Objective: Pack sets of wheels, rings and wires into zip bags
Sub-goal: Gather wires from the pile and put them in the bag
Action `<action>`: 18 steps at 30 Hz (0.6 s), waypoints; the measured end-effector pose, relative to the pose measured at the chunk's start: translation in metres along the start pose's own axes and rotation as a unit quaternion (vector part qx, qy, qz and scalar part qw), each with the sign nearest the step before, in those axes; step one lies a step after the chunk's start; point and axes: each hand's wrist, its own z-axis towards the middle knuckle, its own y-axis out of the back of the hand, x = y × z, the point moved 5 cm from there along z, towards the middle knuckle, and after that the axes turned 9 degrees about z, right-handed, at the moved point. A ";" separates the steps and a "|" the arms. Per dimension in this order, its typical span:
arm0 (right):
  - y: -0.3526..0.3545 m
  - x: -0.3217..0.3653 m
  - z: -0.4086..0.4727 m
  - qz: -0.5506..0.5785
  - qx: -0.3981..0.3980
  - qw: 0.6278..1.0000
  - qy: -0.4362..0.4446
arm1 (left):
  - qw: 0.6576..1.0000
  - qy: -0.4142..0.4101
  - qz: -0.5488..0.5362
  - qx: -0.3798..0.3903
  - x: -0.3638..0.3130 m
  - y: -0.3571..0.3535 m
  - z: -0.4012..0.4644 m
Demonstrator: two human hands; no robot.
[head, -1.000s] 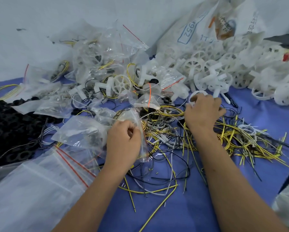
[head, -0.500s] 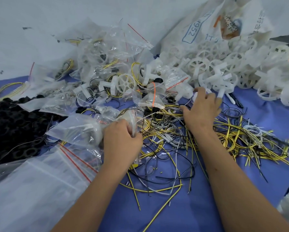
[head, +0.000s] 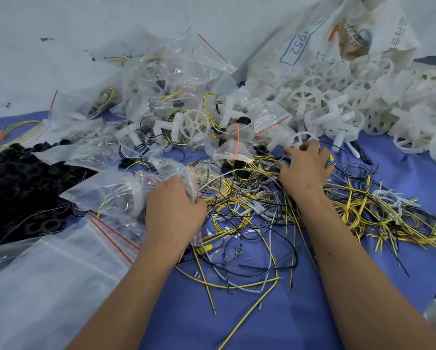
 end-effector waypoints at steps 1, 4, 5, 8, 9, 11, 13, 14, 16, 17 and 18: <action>0.002 0.001 0.000 0.011 -0.016 1.000 0.009 | 1.000 -0.002 0.004 0.003 0.000 -0.001 0.000; 0.014 0.003 -0.003 0.051 -0.116 0.992 0.025 | 1.000 -0.002 0.019 0.015 0.001 -0.004 0.000; 0.018 0.003 -0.004 0.061 -0.142 0.988 0.019 | 1.000 0.000 0.019 0.018 0.002 -0.005 0.001; 0.004 -0.001 0.001 0.052 -0.040 0.998 -0.015 | 1.000 -0.001 0.010 0.017 0.001 -0.005 0.000; -0.003 -0.003 0.003 0.045 0.011 0.999 -0.022 | 1.000 -0.002 0.005 0.016 0.001 -0.005 -0.001; -0.010 -0.006 0.007 0.047 0.055 0.997 -0.022 | 1.000 -0.004 -0.022 0.007 -0.001 -0.003 -0.003; -0.011 -0.005 0.009 0.044 0.044 0.998 -0.008 | 0.997 -0.002 -0.071 -0.005 -0.004 0.000 -0.004; -0.010 -0.003 0.009 0.042 0.038 0.998 0.006 | 0.996 -0.005 -0.093 -0.013 -0.006 0.001 -0.005; -0.006 0.002 0.007 0.060 0.005 0.997 0.038 | 0.991 -0.017 -0.126 -0.031 -0.012 0.005 -0.006; -0.002 0.002 0.005 0.072 -0.030 0.996 0.044 | 0.988 -0.021 -0.148 -0.036 -0.015 0.007 -0.006; 0.001 0.001 0.003 0.078 -0.065 0.994 0.038 | 0.983 -0.022 -0.177 -0.037 -0.017 0.008 -0.007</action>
